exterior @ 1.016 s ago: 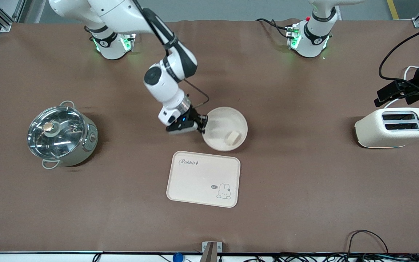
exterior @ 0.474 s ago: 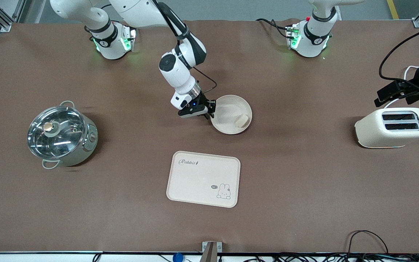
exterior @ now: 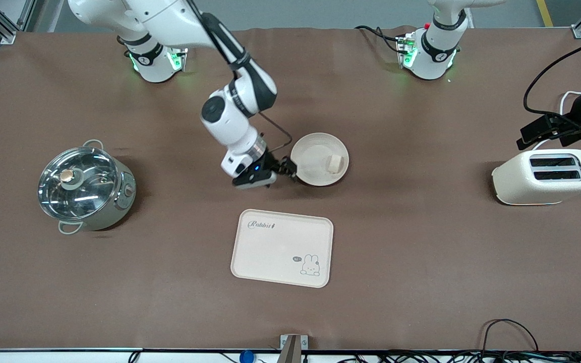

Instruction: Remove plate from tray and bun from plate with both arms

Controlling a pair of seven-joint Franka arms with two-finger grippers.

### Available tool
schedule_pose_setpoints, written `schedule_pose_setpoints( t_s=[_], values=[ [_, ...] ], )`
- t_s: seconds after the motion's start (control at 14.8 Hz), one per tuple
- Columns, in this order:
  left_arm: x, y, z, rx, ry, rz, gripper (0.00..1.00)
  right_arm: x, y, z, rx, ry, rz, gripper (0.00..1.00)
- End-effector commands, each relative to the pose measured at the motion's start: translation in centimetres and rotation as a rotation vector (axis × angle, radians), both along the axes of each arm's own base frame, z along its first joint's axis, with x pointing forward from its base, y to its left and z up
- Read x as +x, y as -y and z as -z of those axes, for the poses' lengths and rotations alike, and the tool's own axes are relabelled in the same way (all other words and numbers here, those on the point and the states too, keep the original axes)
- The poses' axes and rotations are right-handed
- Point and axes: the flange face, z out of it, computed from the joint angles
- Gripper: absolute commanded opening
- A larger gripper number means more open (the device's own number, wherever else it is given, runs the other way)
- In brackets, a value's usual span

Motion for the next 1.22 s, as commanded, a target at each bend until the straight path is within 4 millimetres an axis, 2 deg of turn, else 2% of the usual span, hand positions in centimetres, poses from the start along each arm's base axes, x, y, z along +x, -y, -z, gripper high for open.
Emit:
schedule_pose_setpoints(
  t_s=[0.0, 0.07, 0.2, 0.27, 0.34, 0.41, 0.54, 0.68, 0.81, 0.88, 1.02, 1.15],
  values=[
    [0.4, 3.0, 0.6, -0.009, -0.017, 0.051, 1.00, 6.7, 4.8, -5.5, -0.057, -0.007, -0.025, 1.00],
    [0.7, 5.0, 1.2, -0.017, -0.016, 0.086, 1.00, 8.8, 6.7, -7.6, -0.074, -0.032, -0.018, 1.00],
    [1.9, 7.7, 3.9, -0.042, -0.044, 0.102, 1.00, 11.5, 10.9, -10.9, -0.125, -0.067, -0.026, 1.00],
    [2.7, 9.8, 5.6, -0.068, -0.042, 0.090, 1.00, 12.6, 13.6, -13.7, -0.149, -0.059, -0.041, 1.00],
    [3.4, 12.2, 7.7, -0.066, -0.056, 0.079, 1.00, 13.3, 16.5, -15.5, -0.167, -0.070, -0.059, 1.00],
    [3.8, 15.0, 9.8, -0.062, -0.066, 0.071, 1.00, 13.9, 19.0, -16.5, -0.179, -0.075, -0.075, 1.00],
    [4.3, 18.8, 13.3, -0.063, -0.075, 0.089, 1.00, 14.1, 23.4, -17.7, -0.229, -0.120, -0.066, 1.00],
    [4.3, 23.2, 17.9, -0.062, -0.077, 0.101, 1.00, 14.9, 29.6, -19.7, -0.286, -0.127, -0.026, 1.00],
    [3.0, 27.7, 22.5, -0.058, -0.079, 0.134, 1.00, 14.0, 33.1, -21.8, -0.329, -0.161, -0.044, 1.00],
    [2.4, 29.5, 24.7, -0.055, -0.086, 0.156, 1.00, 13.5, 35.3, -23.9, -0.330, -0.137, -0.018, 1.00],
    [1.6, 32.1, 27.8, -0.049, -0.100, 0.147, 1.00, 12.0, 39.4, -27.0, -0.308, -0.144, 0.001, 1.00],
    [0.5, 35.0, 30.5, -0.033, -0.086, 0.139, 1.00, 9.5, 41.8, -30.1, -0.288, -0.168, 0.012, 1.00]
  ],
)
